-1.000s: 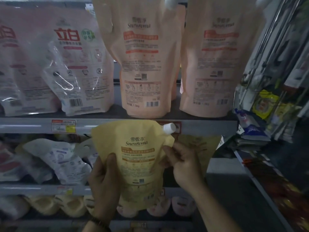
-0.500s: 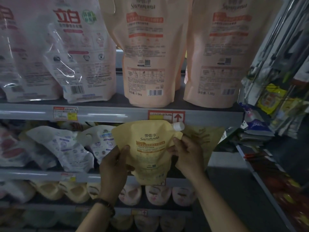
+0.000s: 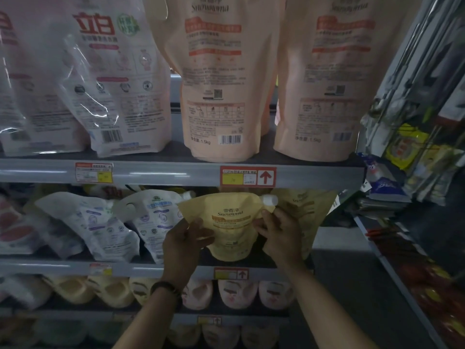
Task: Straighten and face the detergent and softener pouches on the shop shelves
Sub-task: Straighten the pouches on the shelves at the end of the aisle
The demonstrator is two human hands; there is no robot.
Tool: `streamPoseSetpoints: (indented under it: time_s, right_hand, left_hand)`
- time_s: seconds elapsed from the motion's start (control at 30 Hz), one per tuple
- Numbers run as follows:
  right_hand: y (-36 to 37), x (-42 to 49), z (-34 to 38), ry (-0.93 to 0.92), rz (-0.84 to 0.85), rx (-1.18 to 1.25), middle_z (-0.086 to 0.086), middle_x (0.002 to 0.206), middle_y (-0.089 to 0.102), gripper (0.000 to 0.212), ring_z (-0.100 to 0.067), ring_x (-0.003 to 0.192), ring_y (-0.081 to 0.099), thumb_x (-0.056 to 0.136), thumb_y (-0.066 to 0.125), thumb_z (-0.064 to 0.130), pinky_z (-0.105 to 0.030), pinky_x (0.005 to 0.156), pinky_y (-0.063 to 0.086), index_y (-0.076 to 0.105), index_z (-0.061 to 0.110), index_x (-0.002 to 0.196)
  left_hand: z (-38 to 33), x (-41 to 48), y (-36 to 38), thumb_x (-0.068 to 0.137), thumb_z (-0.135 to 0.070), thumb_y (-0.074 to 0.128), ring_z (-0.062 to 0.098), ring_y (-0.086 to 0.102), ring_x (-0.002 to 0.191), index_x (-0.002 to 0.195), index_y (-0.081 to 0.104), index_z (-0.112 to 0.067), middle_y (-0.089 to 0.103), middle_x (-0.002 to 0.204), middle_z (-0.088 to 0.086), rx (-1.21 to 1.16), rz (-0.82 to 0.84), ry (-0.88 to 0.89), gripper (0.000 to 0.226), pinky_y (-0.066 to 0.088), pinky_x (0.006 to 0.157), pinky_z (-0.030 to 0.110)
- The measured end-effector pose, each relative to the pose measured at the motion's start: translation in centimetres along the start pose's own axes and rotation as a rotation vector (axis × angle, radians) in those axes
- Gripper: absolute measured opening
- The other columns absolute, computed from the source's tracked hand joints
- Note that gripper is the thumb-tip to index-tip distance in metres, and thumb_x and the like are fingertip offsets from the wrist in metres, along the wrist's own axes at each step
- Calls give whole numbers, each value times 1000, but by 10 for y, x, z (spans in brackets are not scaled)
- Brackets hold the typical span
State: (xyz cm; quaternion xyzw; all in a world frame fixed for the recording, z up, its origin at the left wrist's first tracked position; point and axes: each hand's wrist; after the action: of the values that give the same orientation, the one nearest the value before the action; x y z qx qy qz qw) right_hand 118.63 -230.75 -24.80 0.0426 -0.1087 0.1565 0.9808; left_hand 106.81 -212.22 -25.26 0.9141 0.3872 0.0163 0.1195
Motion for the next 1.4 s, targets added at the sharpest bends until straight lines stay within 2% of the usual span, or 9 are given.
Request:
streamPoseSetpoints:
  time_s: [0.43,0.67,0.8,0.9,1.03,1.1,1.27,1.33,1.4]
  right_hand:
    - [4,3,-33,45,-35,-49,-4,97,79,17,-19,98,78,109,58,20,-42,87,66,75,18,111]
    - [8,19,-28,54,9,-231,2,91,77,23,-11,92,76,112,52,21,-43,87,65,71,17,99]
    - [12,13,-21,-14,16,-289,12,75,68,23,-3,71,65,108,58,19,-19,64,50,64,23,87]
    - [13,3,-19,19,48,-216,18,88,72,10,3,89,68,105,62,17,-12,71,50,68,23,100]
    - [15,-7,-18,42,67,-130,1,98,74,12,-18,98,71,104,64,18,-26,78,52,70,26,109]
    - [15,-12,-16,35,66,-110,5,108,76,19,-11,105,71,106,64,22,-25,83,55,69,28,123]
    - [13,-23,-16,61,2,-87,12,126,74,34,-3,119,68,106,64,23,-21,94,54,64,29,140]
    - [10,-27,-20,94,-50,-51,13,129,73,32,-7,123,67,106,64,20,-32,103,56,65,29,137]
    - [7,-30,-23,100,-93,-41,12,127,74,29,-11,123,69,105,65,17,-45,106,55,68,29,131]
  left_hand:
    - [22,22,0,106,2,57,24,78,73,117,68,8,71,101,40,119,24,11,16,64,62,27]
    - [21,29,-1,103,-5,67,25,80,85,112,69,-6,79,91,14,297,25,67,9,62,62,21]
    - [20,36,1,108,-10,60,21,80,86,116,66,-3,76,104,15,307,42,43,13,63,65,25]
    - [24,34,3,110,-16,57,19,80,88,107,68,-25,79,96,6,393,17,97,14,67,71,32]
    - [30,28,3,104,-20,66,15,79,92,132,60,-32,78,103,-1,473,-23,139,31,67,74,33]
    - [31,19,6,103,-18,68,17,78,90,140,52,-27,74,107,-2,431,-73,136,41,65,68,26]
    - [38,-2,16,103,-16,67,14,75,67,125,48,-20,67,104,-4,431,-94,168,30,55,53,24]
    - [47,-6,20,102,-17,67,15,75,70,117,50,-28,68,102,-5,464,-35,149,25,57,54,24]
    - [58,-9,22,99,-20,68,18,76,79,107,52,-43,71,102,-7,490,37,118,29,63,65,38]
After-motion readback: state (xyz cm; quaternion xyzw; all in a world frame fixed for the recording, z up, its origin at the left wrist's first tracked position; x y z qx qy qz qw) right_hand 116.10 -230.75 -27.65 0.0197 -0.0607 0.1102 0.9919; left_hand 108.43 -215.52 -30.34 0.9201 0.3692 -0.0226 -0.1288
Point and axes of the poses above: each hand's wrist, its own x-axis towards the middle knuckle, its own y-axis out of the palm, z = x × y
